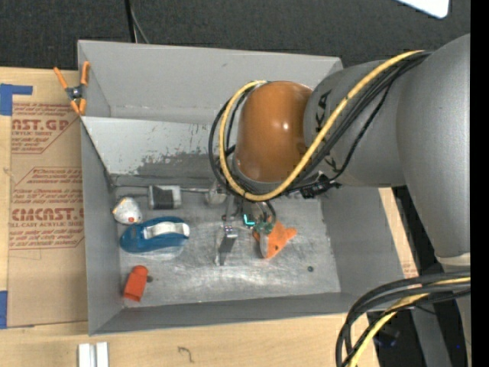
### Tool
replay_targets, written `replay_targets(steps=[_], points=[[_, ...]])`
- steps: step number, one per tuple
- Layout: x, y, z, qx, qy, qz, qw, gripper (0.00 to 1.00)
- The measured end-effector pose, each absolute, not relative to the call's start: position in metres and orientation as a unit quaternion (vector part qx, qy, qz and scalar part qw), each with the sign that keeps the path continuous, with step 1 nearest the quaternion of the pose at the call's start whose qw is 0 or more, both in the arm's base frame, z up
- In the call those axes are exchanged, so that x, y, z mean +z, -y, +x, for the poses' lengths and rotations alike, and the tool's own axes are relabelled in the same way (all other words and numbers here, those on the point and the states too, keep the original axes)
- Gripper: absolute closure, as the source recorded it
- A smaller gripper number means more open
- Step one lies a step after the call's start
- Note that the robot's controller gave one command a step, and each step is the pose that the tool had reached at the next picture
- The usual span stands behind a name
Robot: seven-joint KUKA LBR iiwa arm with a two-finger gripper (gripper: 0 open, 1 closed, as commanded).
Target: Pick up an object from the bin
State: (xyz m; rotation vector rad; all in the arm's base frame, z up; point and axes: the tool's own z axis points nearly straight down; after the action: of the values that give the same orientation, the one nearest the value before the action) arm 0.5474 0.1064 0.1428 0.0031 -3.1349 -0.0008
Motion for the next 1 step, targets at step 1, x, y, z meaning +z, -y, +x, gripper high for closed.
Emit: replay_targets(steps=[1], points=[[0.1468, -0.1061, 0.5494, -0.001, 1.000, 0.000, 0.000, 0.00]])
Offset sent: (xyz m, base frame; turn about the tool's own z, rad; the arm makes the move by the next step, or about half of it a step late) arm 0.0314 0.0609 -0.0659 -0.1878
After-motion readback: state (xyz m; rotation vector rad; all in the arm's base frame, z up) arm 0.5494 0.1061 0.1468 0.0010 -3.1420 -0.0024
